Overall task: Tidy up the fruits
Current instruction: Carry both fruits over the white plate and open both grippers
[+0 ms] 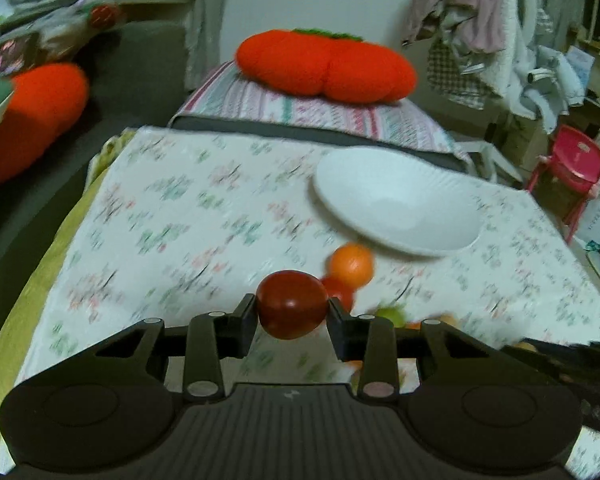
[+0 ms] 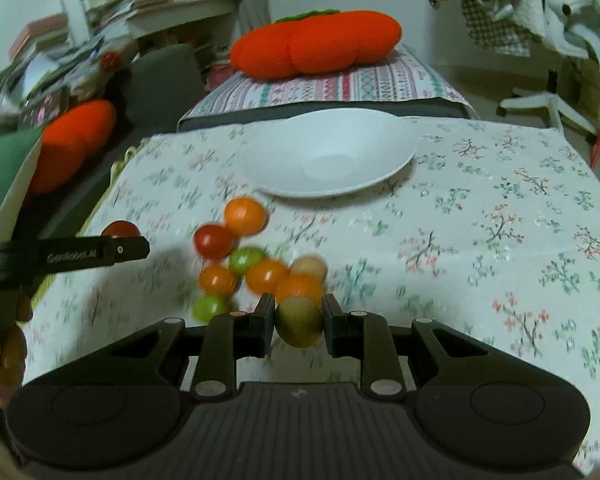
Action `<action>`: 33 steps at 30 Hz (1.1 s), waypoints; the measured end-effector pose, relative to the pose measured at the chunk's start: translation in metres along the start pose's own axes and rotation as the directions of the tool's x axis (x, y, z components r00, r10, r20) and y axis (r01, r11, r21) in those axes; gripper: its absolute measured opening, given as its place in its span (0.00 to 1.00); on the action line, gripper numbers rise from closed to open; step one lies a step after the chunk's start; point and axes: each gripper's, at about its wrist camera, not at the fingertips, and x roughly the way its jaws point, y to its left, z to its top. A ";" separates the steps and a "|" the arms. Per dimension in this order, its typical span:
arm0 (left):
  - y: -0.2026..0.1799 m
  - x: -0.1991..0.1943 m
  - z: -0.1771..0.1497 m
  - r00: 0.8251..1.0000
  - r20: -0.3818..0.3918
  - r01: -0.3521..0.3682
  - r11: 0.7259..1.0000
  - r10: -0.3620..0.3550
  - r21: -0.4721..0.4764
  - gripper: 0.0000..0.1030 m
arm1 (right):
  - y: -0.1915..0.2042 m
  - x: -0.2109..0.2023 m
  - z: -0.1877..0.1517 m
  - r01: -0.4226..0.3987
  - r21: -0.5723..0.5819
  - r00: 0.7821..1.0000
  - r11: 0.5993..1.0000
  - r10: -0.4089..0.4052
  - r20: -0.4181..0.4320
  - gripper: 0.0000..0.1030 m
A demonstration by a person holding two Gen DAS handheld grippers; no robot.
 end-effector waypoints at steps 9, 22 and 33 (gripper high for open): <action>-0.044 0.032 0.030 0.998 0.056 0.024 0.991 -0.031 0.130 0.15 | -0.031 0.030 0.040 -0.007 0.120 1.000 0.993 0.004 0.030 0.22; -0.056 0.079 0.040 0.992 0.086 0.075 0.984 -0.090 0.161 0.15 | -0.036 0.069 0.071 0.011 0.099 0.997 0.995 -0.019 0.081 0.22; -0.065 0.104 0.034 0.992 0.080 0.077 0.973 -0.096 0.216 0.15 | -0.030 0.098 0.080 0.026 0.082 0.997 0.996 -0.032 0.076 0.22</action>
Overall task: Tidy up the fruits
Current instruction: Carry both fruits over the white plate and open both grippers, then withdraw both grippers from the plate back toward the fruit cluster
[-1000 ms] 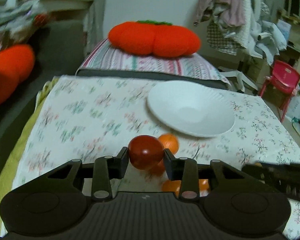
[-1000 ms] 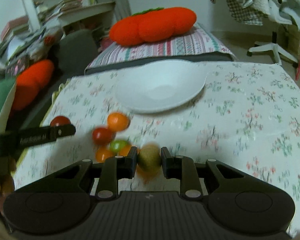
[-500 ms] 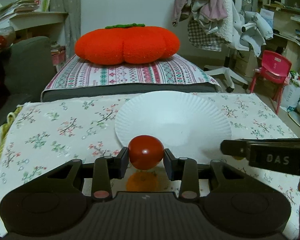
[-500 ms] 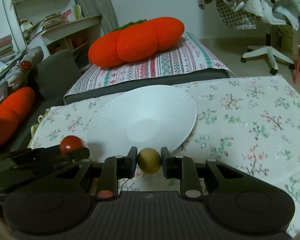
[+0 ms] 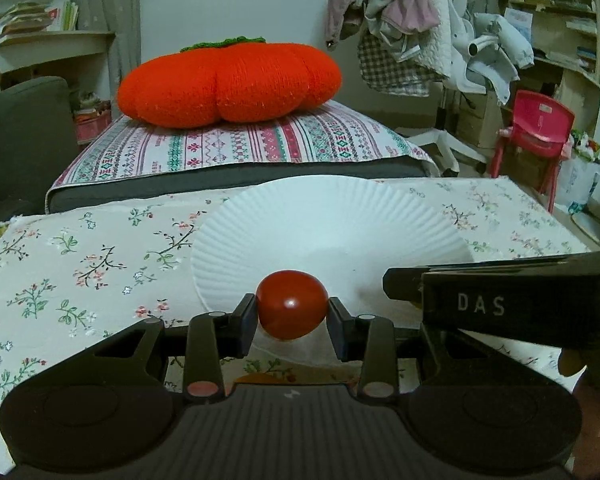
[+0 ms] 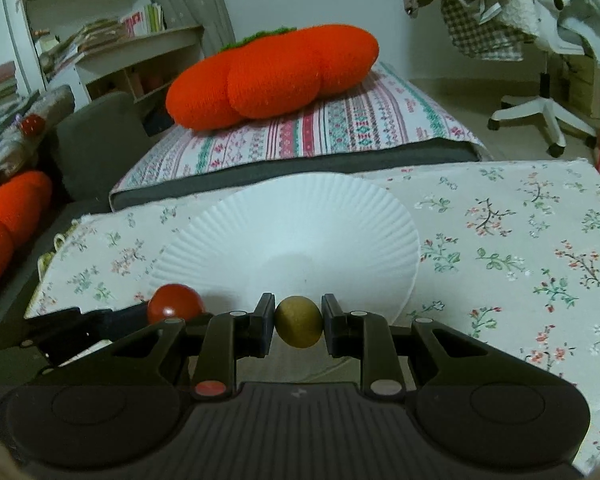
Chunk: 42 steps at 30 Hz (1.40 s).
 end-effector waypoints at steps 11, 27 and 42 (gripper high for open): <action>0.006 -0.006 0.002 1.000 0.020 0.011 1.000 -0.010 -0.027 0.25 | -0.001 -0.001 -0.001 0.007 0.028 1.000 1.000 -0.007 0.000 0.33; 0.030 -0.039 0.011 0.999 -0.008 -0.034 0.987 0.033 -0.157 0.50 | -0.010 -0.036 0.006 0.000 0.129 0.999 0.992 -0.007 0.054 0.95; 0.045 -0.091 -0.014 0.992 -0.056 -0.125 0.970 0.116 -0.209 0.72 | 0.011 -0.078 -0.027 0.049 0.037 0.998 0.998 -0.050 0.023 1.00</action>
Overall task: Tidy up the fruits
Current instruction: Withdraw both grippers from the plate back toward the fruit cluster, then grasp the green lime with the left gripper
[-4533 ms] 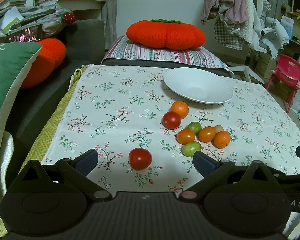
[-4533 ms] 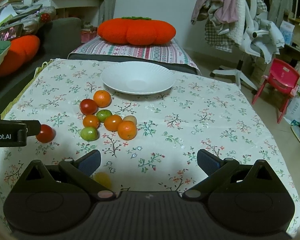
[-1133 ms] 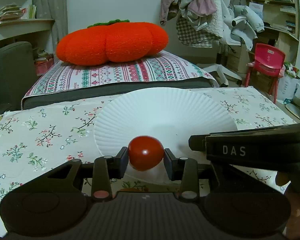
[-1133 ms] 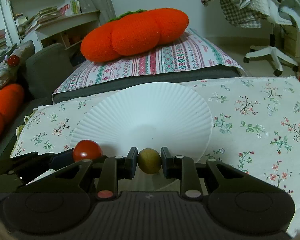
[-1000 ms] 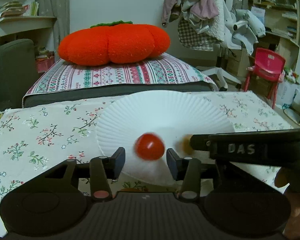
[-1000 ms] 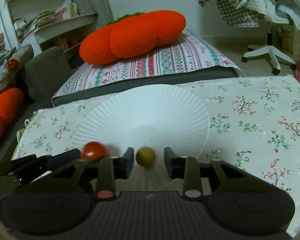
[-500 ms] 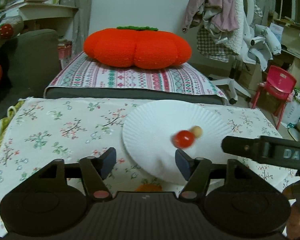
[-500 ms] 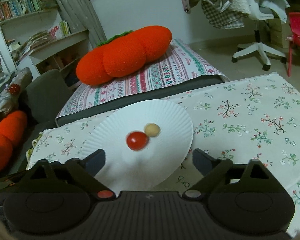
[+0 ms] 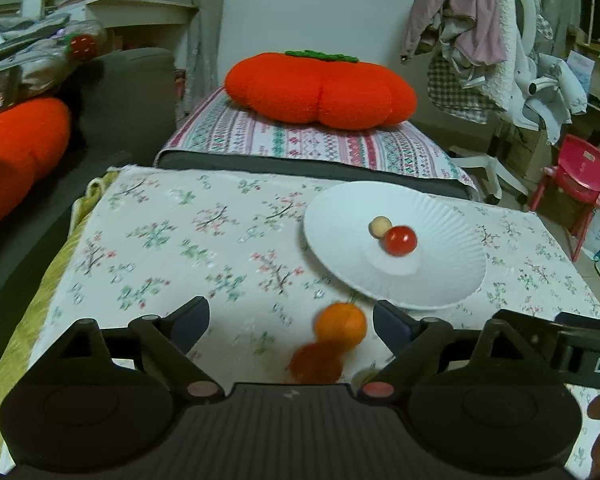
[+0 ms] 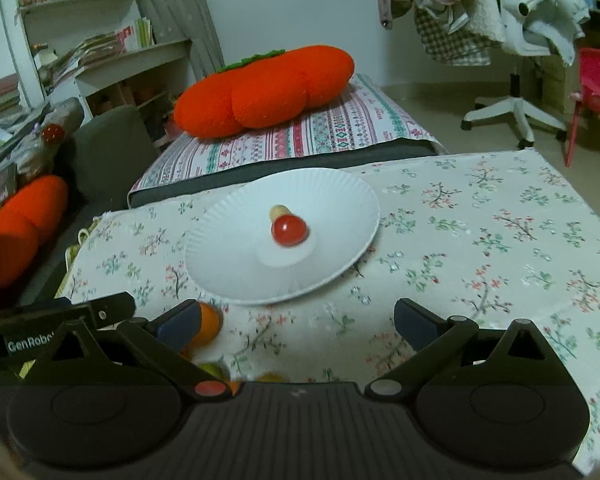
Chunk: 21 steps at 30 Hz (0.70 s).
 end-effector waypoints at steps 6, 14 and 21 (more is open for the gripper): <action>0.002 -0.013 -0.022 0.999 -0.032 0.020 1.000 -0.020 -0.004 0.72 | -0.001 -0.014 -0.011 -0.004 0.028 1.000 1.000 0.004 0.000 1.00; -0.003 -0.022 -0.047 0.996 -0.080 0.042 0.999 -0.041 0.013 0.72 | 0.002 -0.030 -0.023 0.017 0.006 1.000 1.000 -0.017 0.009 1.00; -0.007 -0.015 -0.057 0.992 -0.116 0.042 0.999 -0.040 0.017 0.72 | 0.002 -0.031 -0.029 0.036 -0.052 0.999 0.998 -0.036 -0.006 1.00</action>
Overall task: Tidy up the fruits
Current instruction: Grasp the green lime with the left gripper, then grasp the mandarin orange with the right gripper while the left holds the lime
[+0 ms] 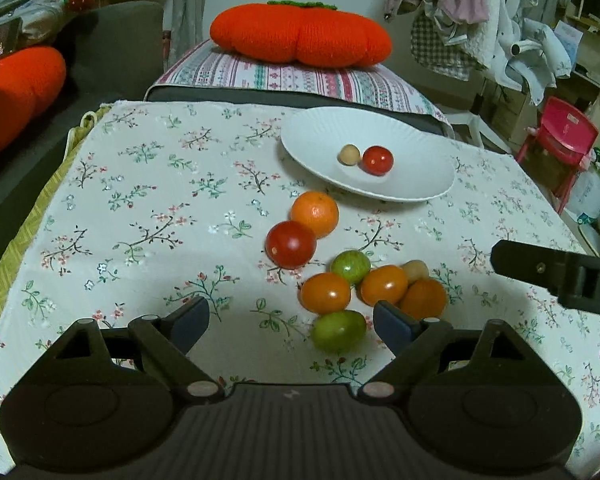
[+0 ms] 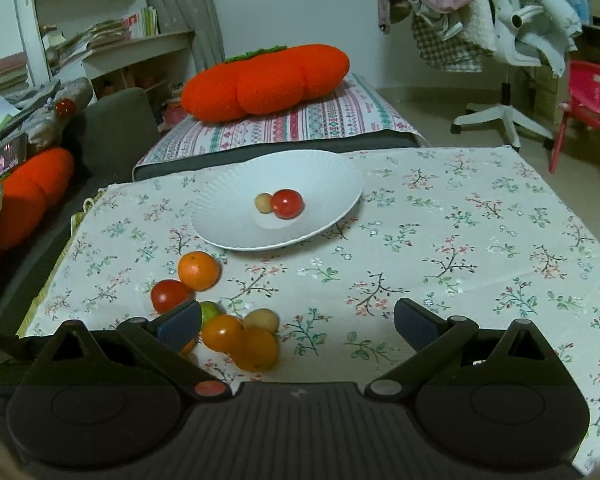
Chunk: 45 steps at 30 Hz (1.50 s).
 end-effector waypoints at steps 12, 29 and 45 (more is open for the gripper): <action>-0.011 0.019 -0.009 0.998 -0.056 0.005 1.000 -0.003 0.025 0.71 | -0.005 0.007 -0.003 0.022 -0.008 0.999 1.000 -0.022 -0.032 1.00; -0.024 0.028 -0.013 0.999 -0.045 0.017 0.995 -0.012 0.095 0.11 | -0.013 0.010 -0.004 0.036 0.014 0.997 0.999 -0.035 -0.064 1.00; 0.002 0.007 0.003 0.999 0.031 -0.043 0.999 0.043 0.011 0.11 | 0.015 0.043 -0.021 -0.082 -0.128 0.982 0.988 0.058 -0.180 0.78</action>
